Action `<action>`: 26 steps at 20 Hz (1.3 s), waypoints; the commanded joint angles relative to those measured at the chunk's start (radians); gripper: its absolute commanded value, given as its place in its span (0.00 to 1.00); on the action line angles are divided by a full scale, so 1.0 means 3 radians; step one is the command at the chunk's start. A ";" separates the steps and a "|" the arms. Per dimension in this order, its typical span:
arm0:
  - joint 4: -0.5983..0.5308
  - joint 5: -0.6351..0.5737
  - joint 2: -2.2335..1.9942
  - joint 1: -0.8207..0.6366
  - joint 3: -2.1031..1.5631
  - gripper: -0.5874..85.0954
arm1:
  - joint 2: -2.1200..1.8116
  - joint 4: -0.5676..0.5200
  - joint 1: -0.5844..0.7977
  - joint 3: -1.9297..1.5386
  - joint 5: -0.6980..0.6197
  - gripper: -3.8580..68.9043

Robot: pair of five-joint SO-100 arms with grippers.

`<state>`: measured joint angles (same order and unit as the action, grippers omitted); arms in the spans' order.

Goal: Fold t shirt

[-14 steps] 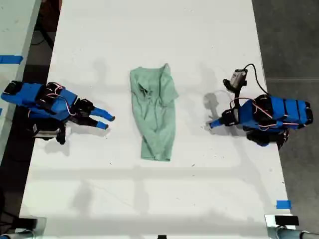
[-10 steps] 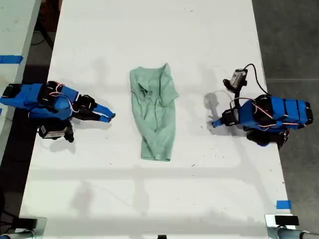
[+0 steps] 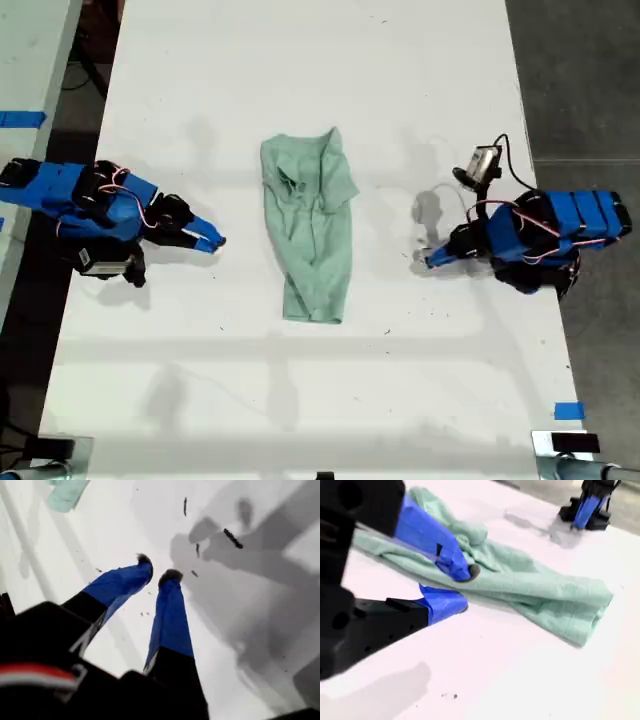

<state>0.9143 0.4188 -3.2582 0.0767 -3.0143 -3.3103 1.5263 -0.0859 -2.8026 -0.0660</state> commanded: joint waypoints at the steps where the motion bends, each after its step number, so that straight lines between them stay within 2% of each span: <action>1: 0.0414 0.0450 0.2071 0.0368 0.1815 0.23 | 0.1933 0.0271 -0.0220 0.1703 0.0266 0.42; 3: 0.1074 0.0332 0.3462 0.0404 0.3441 0.32 | 0.3344 0.0419 -0.0317 0.3048 0.0143 0.51; 4: 0.1381 0.0230 0.4004 0.0414 0.4193 0.36 | 0.4004 0.0670 -0.0353 0.3763 0.0159 0.53; 5: 0.1498 -0.0015 0.4397 0.0409 0.4760 0.36 | 0.4556 0.0747 -0.0383 0.4367 0.0087 0.55; 7: 0.1519 -0.0394 0.4980 0.0409 0.5533 0.36 | 0.5420 0.0741 -0.0419 0.5236 0.0061 0.54; 10: 0.1432 -0.0634 0.5747 0.0409 0.6049 0.37 | 0.6218 0.0537 -0.0460 0.5921 0.0082 0.51; 13: 0.1340 -0.0654 0.6392 0.0378 0.6305 0.37 | 0.6601 0.0061 -0.0557 0.6115 0.0066 0.48; 16: 0.1345 -0.0619 0.6964 0.0215 0.6386 0.37 | 0.6842 -0.0210 -0.0711 0.6335 0.0107 0.45; 20: 0.1427 -0.0752 0.7113 -0.0036 0.6463 0.38 | 0.6882 -0.0225 -0.0833 0.6402 0.0199 0.43; 26: 0.1452 -0.0869 0.7092 -0.0046 0.6683 0.38 | 0.7046 -0.0215 -0.0736 0.6402 0.0174 0.44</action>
<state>1.3499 0.1611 -1.0861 0.0752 -1.0692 -1.1842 1.4726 -0.3252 -0.9526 -0.0153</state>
